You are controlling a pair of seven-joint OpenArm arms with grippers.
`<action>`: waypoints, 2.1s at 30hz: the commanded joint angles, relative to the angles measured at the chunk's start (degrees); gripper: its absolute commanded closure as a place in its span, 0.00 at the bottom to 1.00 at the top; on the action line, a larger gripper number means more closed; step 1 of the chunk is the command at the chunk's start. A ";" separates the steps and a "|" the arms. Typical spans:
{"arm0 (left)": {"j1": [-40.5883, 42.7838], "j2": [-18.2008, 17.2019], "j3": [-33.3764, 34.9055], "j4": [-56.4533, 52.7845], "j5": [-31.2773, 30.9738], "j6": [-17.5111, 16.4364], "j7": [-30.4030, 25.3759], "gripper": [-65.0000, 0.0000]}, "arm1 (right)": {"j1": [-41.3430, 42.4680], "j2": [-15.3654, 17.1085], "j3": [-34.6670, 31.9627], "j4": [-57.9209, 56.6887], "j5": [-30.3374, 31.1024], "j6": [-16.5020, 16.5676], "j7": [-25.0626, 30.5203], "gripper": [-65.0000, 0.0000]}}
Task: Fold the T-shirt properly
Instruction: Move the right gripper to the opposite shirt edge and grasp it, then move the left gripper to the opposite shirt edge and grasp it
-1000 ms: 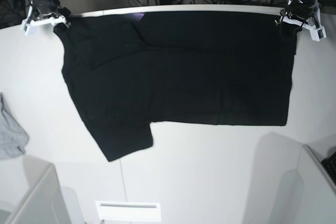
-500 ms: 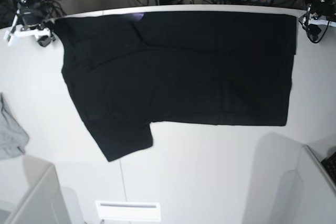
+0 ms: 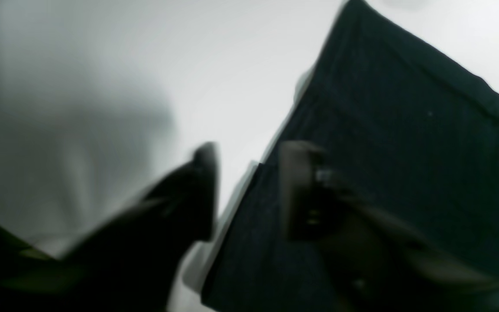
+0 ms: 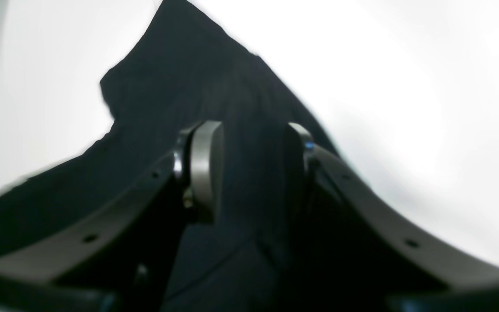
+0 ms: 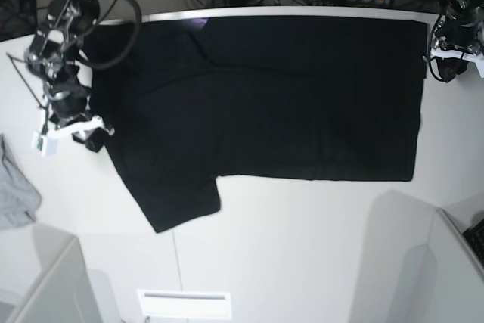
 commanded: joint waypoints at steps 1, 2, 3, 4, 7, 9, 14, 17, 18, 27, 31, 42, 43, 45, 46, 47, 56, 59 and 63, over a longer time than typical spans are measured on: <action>0.16 -0.64 0.04 1.01 -0.40 -0.40 -1.17 0.83 | 3.06 1.01 -1.37 -0.85 -1.11 0.18 1.23 0.65; 0.16 -0.64 0.13 0.92 -0.40 -0.40 -1.17 0.92 | 5.43 1.36 -2.78 -2.78 -3.22 0.18 1.23 0.65; 0.16 -0.64 0.04 0.92 -0.40 -0.40 -1.17 1.00 | 7.72 1.53 -4.01 -4.89 -4.80 0.18 1.23 0.65; 0.16 -0.64 -0.13 0.92 -0.40 -0.40 -1.17 1.00 | 9.91 1.62 -5.15 -7.26 -5.68 0.18 1.23 0.64; 0.16 -0.64 -0.48 0.83 -0.40 -0.40 -1.17 1.00 | 16.60 3.55 -8.23 -16.49 -5.94 0.18 1.23 0.53; 0.16 -0.64 -0.57 0.83 -0.40 -0.40 -1.17 1.00 | 21.43 5.23 -10.43 -23.53 -5.94 0.18 1.50 0.47; 0.51 -0.73 -0.57 0.83 -0.14 -0.40 -1.17 1.00 | 33.21 8.48 -14.91 -42.43 -5.94 0.18 3.78 0.45; 0.51 -0.73 -0.57 0.74 -0.14 -0.40 -1.17 1.00 | 39.19 10.50 -17.46 -55.09 -5.94 0.18 8.79 0.43; 0.51 -0.73 -0.57 0.74 -0.14 -0.40 -1.17 1.00 | 40.95 10.94 -18.52 -59.13 -5.94 0.18 10.20 0.40; 0.25 -0.73 -0.57 0.74 -0.14 -0.40 -1.17 1.00 | 42.71 10.68 -26.95 -69.15 -5.77 0.53 15.39 0.37; 0.16 -0.73 -0.57 0.66 -0.14 -0.40 -1.17 1.00 | 41.47 9.36 -29.86 -68.45 -5.68 0.53 15.56 0.37; 0.16 -0.73 -0.57 0.66 -0.05 -0.40 -1.17 1.00 | 41.12 9.27 -30.12 -68.89 -6.03 0.53 16.27 0.76; 0.16 -0.73 -0.57 0.66 -0.05 -0.40 -1.17 1.00 | 41.04 9.27 -30.12 -68.89 -6.12 0.53 16.79 0.82; 0.07 -0.81 -0.48 0.66 -0.05 -0.40 -1.17 0.80 | 41.04 9.27 -30.12 -68.98 -6.12 0.53 17.58 1.00; -0.01 -0.81 -0.39 0.57 -0.05 -0.40 -1.17 0.64 | 41.04 9.27 -30.12 -68.98 -6.12 0.45 17.58 1.00; -0.63 -0.90 -0.22 0.57 -0.05 -0.40 -1.17 0.51 | 41.04 9.27 -30.12 -68.98 -6.12 0.45 17.58 1.00; -12.41 -5.83 4.09 -5.94 6.02 -0.40 -1.17 0.15 | 41.04 9.27 -30.03 -68.98 -6.12 0.45 17.50 1.00; -17.95 -7.76 7.08 -11.56 8.21 -0.40 -1.17 0.15 | 41.04 9.27 -30.03 -68.98 -6.03 0.45 17.50 1.00; -25.95 -11.28 10.68 -20.88 10.68 -0.40 -1.17 0.15 | 41.04 9.27 -30.03 -68.98 -6.03 0.45 17.50 1.00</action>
